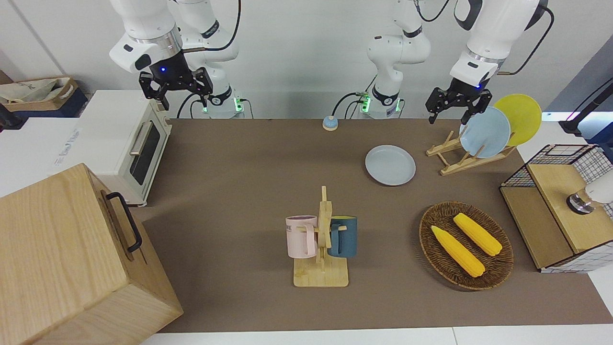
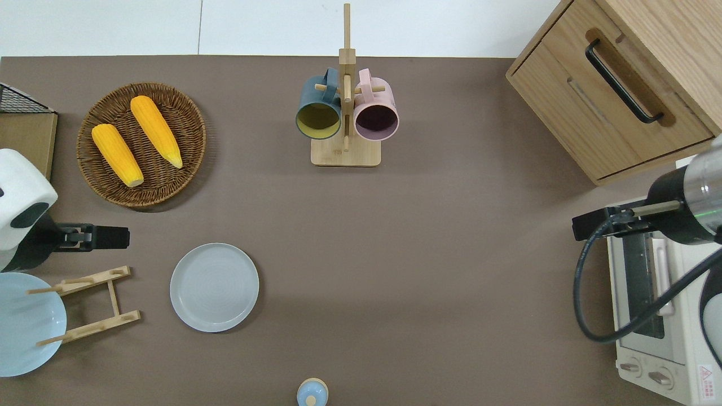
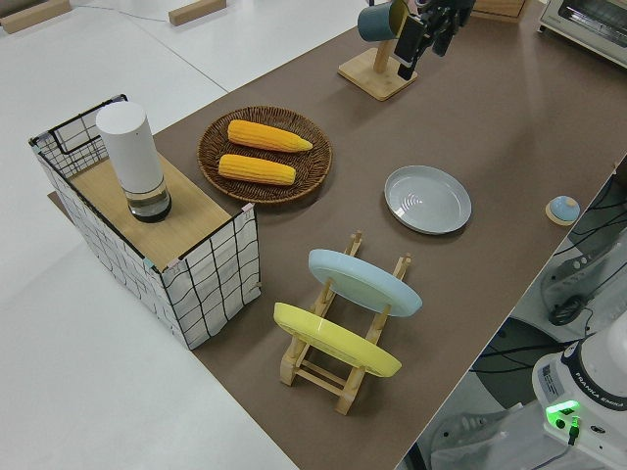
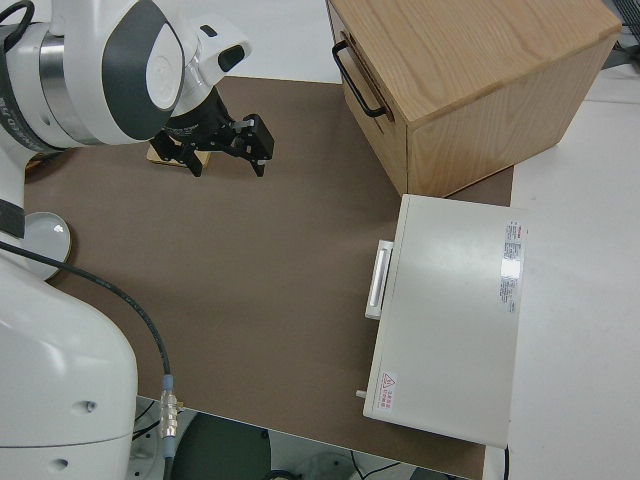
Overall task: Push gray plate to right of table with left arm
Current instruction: 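Move the left gripper toward the edge of the gray plate nearest it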
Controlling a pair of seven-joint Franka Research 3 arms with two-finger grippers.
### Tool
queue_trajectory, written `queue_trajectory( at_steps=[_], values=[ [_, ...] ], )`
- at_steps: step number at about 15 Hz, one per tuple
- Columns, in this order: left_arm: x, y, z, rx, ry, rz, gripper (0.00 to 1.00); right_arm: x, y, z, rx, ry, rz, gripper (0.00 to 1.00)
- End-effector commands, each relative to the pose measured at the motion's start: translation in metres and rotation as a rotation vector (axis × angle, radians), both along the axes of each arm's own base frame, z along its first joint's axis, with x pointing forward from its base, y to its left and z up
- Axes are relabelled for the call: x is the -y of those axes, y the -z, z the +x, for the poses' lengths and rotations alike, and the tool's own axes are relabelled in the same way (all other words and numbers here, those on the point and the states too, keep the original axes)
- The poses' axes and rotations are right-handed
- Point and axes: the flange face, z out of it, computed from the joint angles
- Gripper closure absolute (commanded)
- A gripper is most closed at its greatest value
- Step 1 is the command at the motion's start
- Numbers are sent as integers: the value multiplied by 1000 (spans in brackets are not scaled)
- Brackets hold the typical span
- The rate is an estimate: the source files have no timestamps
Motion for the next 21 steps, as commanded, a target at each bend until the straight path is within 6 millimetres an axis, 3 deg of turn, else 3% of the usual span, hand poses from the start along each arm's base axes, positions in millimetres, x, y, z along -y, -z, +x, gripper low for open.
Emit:
queue_trajectory(
  at_steps=[1,6,10,19,21],
  values=[
    [-5,8,-4,-98,-37,23,7,2,-3,-4,-4,3,7,17],
    [-5,25,-8,-130,-39,16,7,2,-3,-4,-6,2,7,17],
    [-10,59,-18,-138,-41,8,9,2,-3,-4,-6,3,7,17],
    [-14,159,-55,-65,-46,-1,11,2,-3,-4,-4,2,7,17],
    [-15,190,-63,-40,-49,0,11,3,-3,-3,-6,5,7,17]
  ],
)
